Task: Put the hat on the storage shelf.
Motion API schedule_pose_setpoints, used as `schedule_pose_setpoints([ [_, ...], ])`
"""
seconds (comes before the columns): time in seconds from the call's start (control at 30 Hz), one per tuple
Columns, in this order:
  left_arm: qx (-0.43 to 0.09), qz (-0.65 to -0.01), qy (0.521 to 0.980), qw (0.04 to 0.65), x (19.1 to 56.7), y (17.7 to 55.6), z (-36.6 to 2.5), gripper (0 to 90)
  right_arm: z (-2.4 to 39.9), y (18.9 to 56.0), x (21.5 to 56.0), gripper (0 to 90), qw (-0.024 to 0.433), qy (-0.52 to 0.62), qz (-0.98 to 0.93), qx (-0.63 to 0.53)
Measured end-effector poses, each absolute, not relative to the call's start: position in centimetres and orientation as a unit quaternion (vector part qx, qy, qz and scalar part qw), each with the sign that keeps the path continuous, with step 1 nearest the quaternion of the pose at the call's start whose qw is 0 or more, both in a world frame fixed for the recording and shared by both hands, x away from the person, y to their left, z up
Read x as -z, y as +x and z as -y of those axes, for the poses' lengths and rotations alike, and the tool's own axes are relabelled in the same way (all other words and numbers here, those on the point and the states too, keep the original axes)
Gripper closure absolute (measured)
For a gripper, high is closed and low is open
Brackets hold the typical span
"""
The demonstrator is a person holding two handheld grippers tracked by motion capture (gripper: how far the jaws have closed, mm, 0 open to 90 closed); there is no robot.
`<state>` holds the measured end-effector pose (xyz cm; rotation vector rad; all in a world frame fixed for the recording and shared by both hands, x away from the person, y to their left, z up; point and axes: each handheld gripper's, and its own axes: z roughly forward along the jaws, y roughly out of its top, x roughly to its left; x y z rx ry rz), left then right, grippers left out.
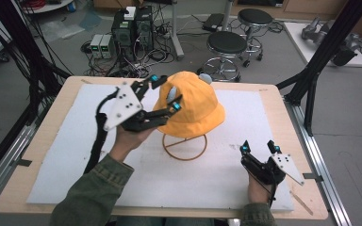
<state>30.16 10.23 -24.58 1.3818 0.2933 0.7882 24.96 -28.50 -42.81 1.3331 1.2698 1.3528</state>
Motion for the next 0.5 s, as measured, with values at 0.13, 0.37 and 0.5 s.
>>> schedule_pose_setpoints([
  [0.13,-0.368,-0.161,0.606,0.687,24.5,30.5,-12.6,35.1,28.4,25.0,42.8,10.8,0.417,0.529,-0.508,-0.537],
  [0.37,-0.406,-0.205,0.579,0.677,25.0,30.2,-16.4,33.0,28.3,25.0,42.8,10.8,0.420,0.527,-0.509,-0.536],
  [0.5,-0.419,-0.237,0.558,0.676,25.5,30.0,-18.8,32.8,28.3,24.9,42.8,10.8,0.422,0.526,-0.508,-0.535],
])
